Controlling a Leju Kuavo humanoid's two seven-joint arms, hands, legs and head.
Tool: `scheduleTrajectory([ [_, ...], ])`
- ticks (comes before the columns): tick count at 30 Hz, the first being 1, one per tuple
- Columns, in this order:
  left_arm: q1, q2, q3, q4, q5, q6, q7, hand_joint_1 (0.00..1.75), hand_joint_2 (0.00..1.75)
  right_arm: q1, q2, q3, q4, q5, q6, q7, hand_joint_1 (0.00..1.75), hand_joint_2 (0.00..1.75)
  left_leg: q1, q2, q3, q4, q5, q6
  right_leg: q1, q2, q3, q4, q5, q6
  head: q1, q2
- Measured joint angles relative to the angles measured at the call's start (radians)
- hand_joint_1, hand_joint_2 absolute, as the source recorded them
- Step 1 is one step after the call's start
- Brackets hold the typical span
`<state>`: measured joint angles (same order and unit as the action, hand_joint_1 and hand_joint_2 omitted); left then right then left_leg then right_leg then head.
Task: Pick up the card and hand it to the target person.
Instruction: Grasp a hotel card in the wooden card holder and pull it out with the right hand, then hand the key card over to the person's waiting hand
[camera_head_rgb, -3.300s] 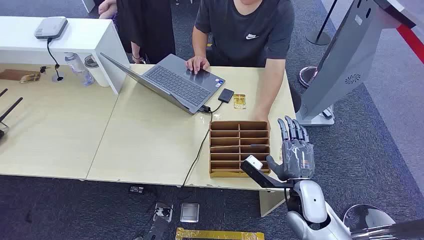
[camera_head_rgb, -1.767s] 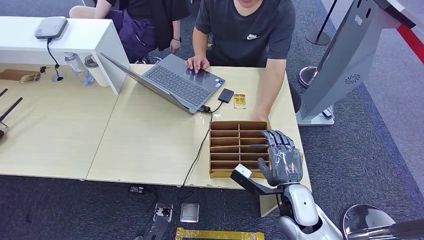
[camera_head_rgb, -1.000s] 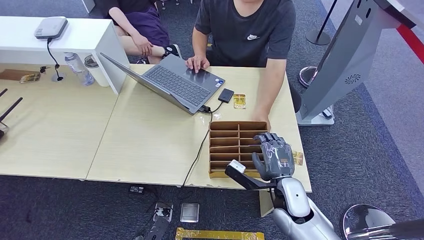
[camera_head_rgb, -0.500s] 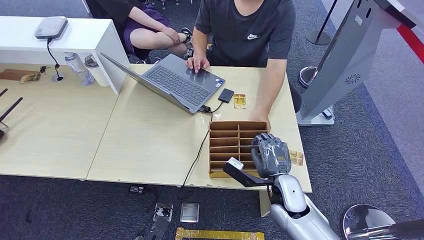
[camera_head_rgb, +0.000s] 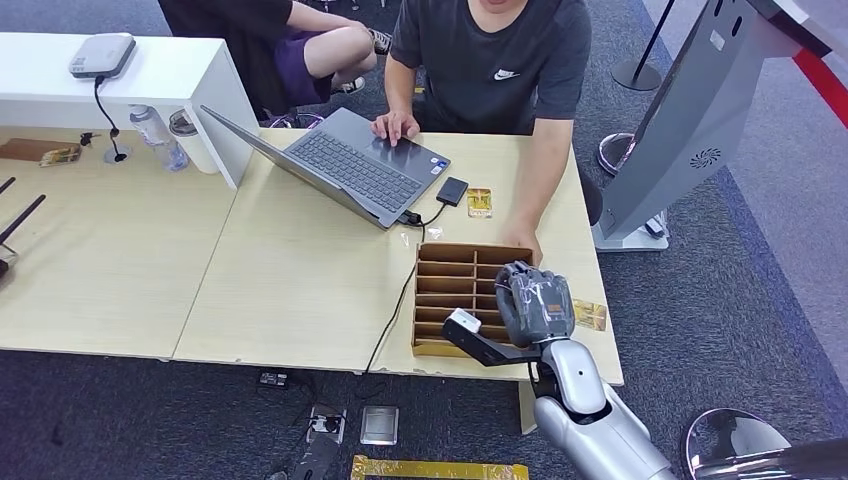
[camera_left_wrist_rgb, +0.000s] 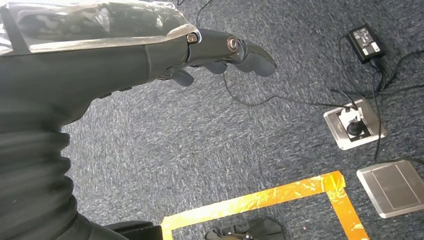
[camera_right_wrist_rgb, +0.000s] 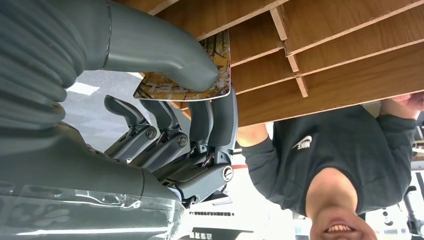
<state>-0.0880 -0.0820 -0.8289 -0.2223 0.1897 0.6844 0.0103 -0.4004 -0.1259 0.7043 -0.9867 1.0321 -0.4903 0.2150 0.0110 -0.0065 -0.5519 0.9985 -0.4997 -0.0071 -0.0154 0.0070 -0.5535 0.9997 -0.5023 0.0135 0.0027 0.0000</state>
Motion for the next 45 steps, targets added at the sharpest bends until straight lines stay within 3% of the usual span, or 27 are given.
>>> scheduleTrajectory([
  [10, 0.001, 0.0, 0.0, 0.0, 0.0, 0.0, 0.0, 0.0, 1.75, -0.006, 0.001, 0.008, -0.002, 0.008, -0.032, 0.022, 1.75, 1.75, 0.0, 0.0, 0.0, 0.0, 0.0, 0.0, 0.0, 0.0, 0.0, 0.0, 0.0, 0.0, 0.0, 0.0],
  [22, 0.001, 0.0, -0.005, 0.0, 0.01, -0.001, -0.008, 0.0, 1.75, -0.063, -0.04, 0.002, -0.192, 0.046, 0.002, 0.06, 1.75, 1.75, 0.0, 0.0, 0.0, 0.0, 0.0, 0.0, 0.0, 0.0, 0.0, 0.0, 0.0, 0.0, 0.0, 0.0],
  [27, 0.001, 0.0, -0.018, 0.0, 0.01, -0.002, -0.009, 0.0, 1.75, -0.101, -0.049, -0.001, -0.248, 0.001, -0.016, 0.053, 1.75, 1.75, 0.0, 0.0, 0.0, 0.0, 0.0, 0.0, 0.0, 0.0, 0.0, 0.0, 0.0, 0.0, 0.0, 0.0],
  [31, 0.001, 0.0, -0.03, 0.0, 0.012, -0.004, -0.011, 0.0, 1.75, -0.142, -0.04, -0.001, -0.239, -0.134, -0.043, -0.01, 1.75, 1.75, 0.0, 0.0, 0.0, 0.0, 0.0, 0.0, 0.0, 0.0, 0.0, 0.0, 0.0, 0.0, 0.0, 0.0],
  [36, -0.003, 0.0, -0.05, 0.0, 0.016, -0.008, -0.013, 0.0, 1.75, -0.213, 0.012, 0.0, -0.111, -0.316, -0.084, -0.152, 1.75, 1.75, 0.0, 0.0, -0.001, 0.0, 0.0, 0.0, 0.0, 0.0, 0.0, 0.0, 0.0, 0.0, -0.001, 0.0],
  [40, -0.004, 0.0, -0.062, -0.001, 0.024, -0.009, -0.013, 0.0, 1.75, -0.261, 0.06, 0.0, 0.02, -0.389, -0.096, -0.225, 1.75, 1.75, 0.0, 0.0, -0.001, 0.0, 0.0, 0.0, 0.0, 0.0, 0.0, 0.001, 0.0, 0.0, 0.0, 0.0],
  [45, -0.005, 0.0, -0.074, -0.001, 0.027, -0.011, -0.01, 0.0, 1.75, -0.29, 0.105, 0.0, 0.137, -0.416, -0.103, -0.256, 1.75, 1.75, 0.0, 0.0, -0.001, 0.0, 0.0, 0.0, 0.0, 0.0, -0.001, 0.001, 0.0, 0.0, 0.0, 0.0],
])
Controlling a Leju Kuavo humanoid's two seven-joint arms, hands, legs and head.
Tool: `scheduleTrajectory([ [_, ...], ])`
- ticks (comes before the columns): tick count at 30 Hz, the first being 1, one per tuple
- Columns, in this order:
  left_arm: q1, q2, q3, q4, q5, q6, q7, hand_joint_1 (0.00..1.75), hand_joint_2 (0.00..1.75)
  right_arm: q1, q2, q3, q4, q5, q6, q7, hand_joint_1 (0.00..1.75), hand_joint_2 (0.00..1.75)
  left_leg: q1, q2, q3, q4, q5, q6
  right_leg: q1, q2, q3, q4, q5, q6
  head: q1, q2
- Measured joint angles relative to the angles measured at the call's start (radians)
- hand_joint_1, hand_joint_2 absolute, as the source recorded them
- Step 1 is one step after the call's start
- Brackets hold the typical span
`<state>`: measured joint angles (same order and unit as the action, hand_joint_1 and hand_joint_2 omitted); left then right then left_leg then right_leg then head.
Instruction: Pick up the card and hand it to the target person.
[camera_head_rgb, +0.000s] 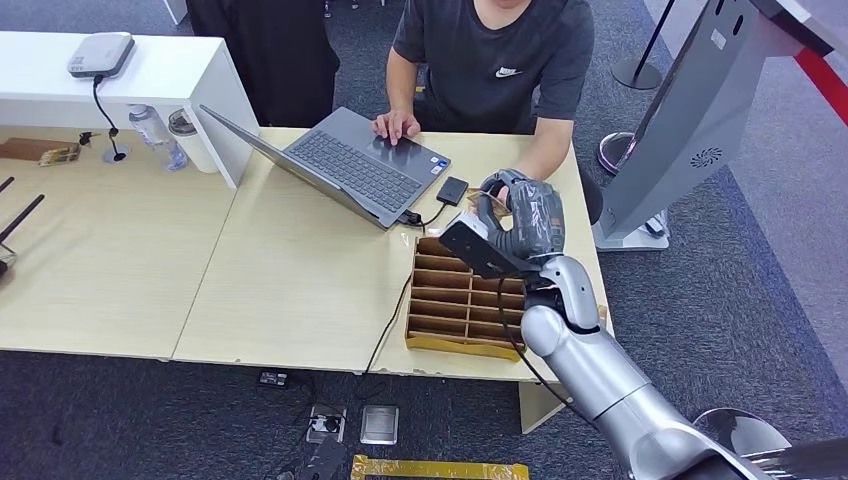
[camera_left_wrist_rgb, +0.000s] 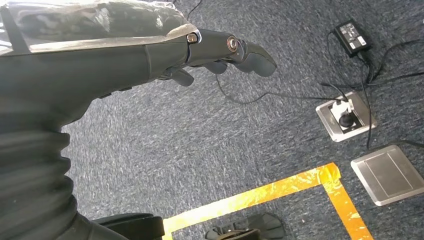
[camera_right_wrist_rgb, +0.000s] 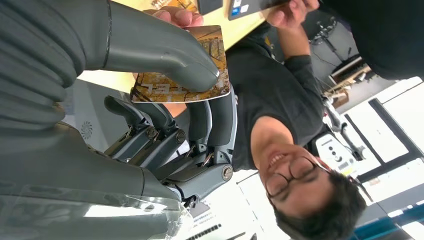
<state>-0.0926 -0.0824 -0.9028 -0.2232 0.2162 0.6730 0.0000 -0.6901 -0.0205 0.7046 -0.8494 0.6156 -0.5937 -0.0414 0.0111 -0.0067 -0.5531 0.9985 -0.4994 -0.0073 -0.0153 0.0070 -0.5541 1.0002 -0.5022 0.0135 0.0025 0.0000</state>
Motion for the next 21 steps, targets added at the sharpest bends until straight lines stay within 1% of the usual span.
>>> scheduleTrajectory([
  [6, 0.0, 0.001, -0.011, 0.0, 0.0, -0.003, 0.0, 0.0, 1.75, -0.02, 0.033, 0.001, 0.104, -0.001, -0.014, -0.002, 1.75, 1.75, 0.0, 0.0, 0.0, 0.0, 0.0, 0.0, 0.0, 0.0, 0.0, 0.0, 0.0, 0.0, 0.001, 0.0],
  [7, 0.0, 0.001, -0.013, 0.0, 0.0, -0.003, -0.001, 0.0, 1.75, -0.023, 0.035, 0.001, 0.116, 0.0, -0.015, -0.002, 1.67, 1.75, 0.0, 0.0, 0.0, 0.0, 0.0, 0.0, 0.0, 0.0, 0.0, 0.0, 0.0, 0.0, 0.0, 0.0],
  [9, 0.0, 0.001, -0.018, 0.0, 0.0, -0.004, -0.003, 0.0, 1.75, -0.027, 0.04, 0.002, 0.138, 0.003, -0.018, -0.002, 1.25, 1.75, 0.0, 0.0, 0.0, 0.0, 0.0, 0.0, 0.0, 0.0, 0.0, 0.0, 0.0, 0.0, 0.0, 0.0],
  [10, 0.0, 0.001, -0.02, 0.0, 0.0, -0.004, -0.004, 0.0, 1.75, -0.027, 0.042, 0.003, 0.147, 0.005, -0.021, -0.002, 0.83, 1.75, 0.0, 0.0, 0.0, 0.0, 0.0, 0.0, 0.0, 0.0, 0.0, 0.0, 0.0, 0.0, 0.0, 0.0],
  [11, 0.0, 0.001, -0.022, 0.0, 0.0, -0.004, -0.004, 0.0, 1.75, -0.028, 0.044, 0.004, 0.155, 0.007, -0.023, -0.001, 0.47, 1.75, 0.0, 0.0, 0.0, 0.0, 0.0, 0.0, 0.0, 0.0, 0.0, 0.0, 0.0, 0.0, 0.0, 0.0],
  [13, 0.0, 0.001, -0.024, 0.0, 0.001, -0.003, -0.004, 0.0, 1.75, -0.028, 0.047, 0.005, 0.168, 0.014, -0.033, 0.0, 0.02, 1.75, 0.0, 0.0, 0.0, 0.0, 0.0, 0.0, 0.0, 0.0, 0.0, 0.0, 0.0, 0.0, 0.0, 0.0],
  [18, 0.0, 0.002, -0.029, 0.0, 0.009, -0.001, 0.002, 0.0, 1.75, -0.03, 0.055, 0.007, 0.194, 0.045, -0.083, 0.017, 0.0, 1.75, 0.0, 0.0, 0.0, 0.0, 0.0, 0.0, 0.0, 0.0, 0.0, 0.0, 0.0, 0.0, 0.0, 0.0],
  [21, 0.0, 0.002, -0.031, 0.0, 0.015, 0.0, 0.003, 0.0, 1.75, -0.032, 0.056, 0.008, 0.201, 0.077, -0.096, 0.034, 0.0, 1.75, 0.0, 0.0, 0.0, 0.0, 0.0, 0.0, 0.0, 0.0, 0.0, 0.0, 0.0, 0.0, 0.0, 0.0],
])
